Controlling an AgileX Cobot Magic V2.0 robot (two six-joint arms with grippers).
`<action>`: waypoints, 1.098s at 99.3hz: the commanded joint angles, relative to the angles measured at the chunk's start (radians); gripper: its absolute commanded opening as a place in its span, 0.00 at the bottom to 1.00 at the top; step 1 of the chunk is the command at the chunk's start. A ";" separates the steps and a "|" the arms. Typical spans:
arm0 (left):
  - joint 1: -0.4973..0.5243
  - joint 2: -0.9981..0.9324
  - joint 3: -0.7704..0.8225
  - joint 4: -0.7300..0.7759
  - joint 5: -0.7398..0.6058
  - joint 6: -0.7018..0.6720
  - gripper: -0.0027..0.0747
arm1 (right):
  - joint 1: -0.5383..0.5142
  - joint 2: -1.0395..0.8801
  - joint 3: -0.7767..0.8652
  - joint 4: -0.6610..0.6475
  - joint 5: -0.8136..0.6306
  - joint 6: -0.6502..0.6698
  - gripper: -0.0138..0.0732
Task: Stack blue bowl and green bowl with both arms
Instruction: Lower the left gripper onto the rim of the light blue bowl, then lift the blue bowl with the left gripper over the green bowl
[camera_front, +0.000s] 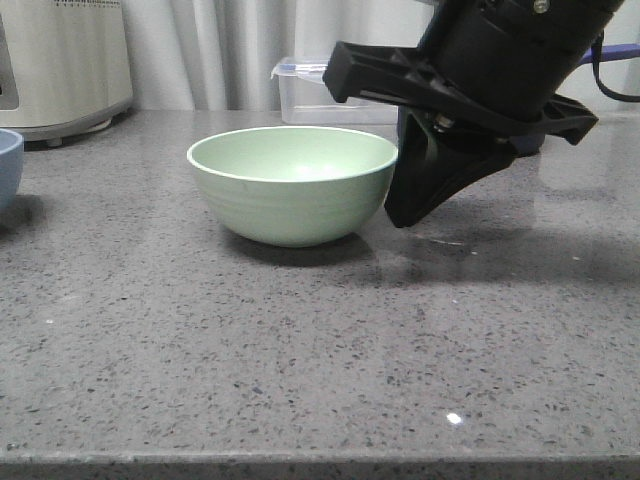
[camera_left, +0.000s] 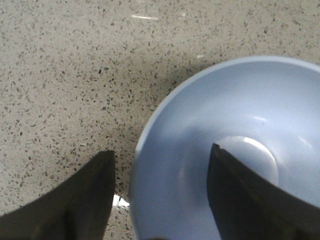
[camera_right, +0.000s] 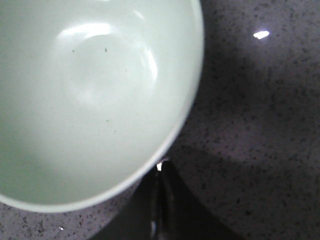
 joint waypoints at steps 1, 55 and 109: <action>-0.001 -0.023 -0.035 0.008 -0.043 -0.014 0.46 | 0.000 -0.034 -0.022 0.012 -0.034 -0.010 0.07; -0.001 -0.023 -0.035 0.020 -0.024 -0.014 0.01 | 0.000 -0.034 -0.022 0.012 -0.034 -0.010 0.07; -0.058 -0.023 -0.224 -0.119 0.096 0.068 0.01 | 0.000 -0.034 -0.022 0.012 -0.034 -0.010 0.07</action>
